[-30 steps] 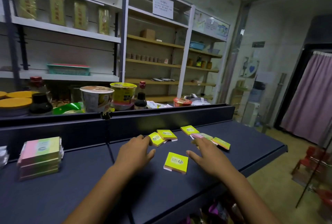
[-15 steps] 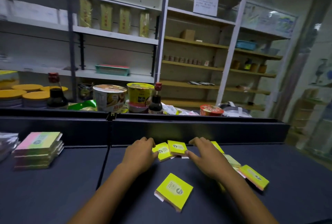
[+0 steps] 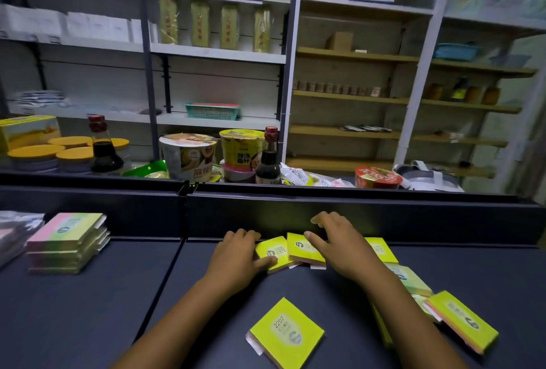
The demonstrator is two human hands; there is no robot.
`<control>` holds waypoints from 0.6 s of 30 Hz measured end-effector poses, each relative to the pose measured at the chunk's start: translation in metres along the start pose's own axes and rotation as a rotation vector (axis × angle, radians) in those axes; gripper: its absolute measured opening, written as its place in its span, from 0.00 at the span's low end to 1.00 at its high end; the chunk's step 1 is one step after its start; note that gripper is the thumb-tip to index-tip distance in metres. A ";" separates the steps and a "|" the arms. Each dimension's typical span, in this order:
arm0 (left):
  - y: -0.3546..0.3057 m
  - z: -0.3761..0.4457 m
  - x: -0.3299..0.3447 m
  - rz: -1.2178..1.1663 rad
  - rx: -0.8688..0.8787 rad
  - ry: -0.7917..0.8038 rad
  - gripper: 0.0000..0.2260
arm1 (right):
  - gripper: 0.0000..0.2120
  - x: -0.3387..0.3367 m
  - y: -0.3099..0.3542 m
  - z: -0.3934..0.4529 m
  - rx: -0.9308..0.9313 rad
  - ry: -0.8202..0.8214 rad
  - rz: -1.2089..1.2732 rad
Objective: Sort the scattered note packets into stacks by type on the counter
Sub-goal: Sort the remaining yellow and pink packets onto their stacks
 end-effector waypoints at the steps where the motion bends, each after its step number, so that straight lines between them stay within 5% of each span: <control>1: 0.000 0.001 0.001 -0.031 -0.002 -0.002 0.30 | 0.18 0.002 -0.001 0.001 -0.002 -0.007 0.006; 18: 0.022 0.004 -0.030 -0.806 -0.279 -0.009 0.19 | 0.13 0.012 -0.012 -0.007 0.003 -0.102 0.086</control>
Point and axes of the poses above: each hand's wrist, its own z-axis towards the middle knuckle, its own x-axis out of the palm, y = z × x, the point moved 3 cm from there along z, towards the middle knuckle, and after that the axes turned 1 degree about -x, right-handed, at the moved point
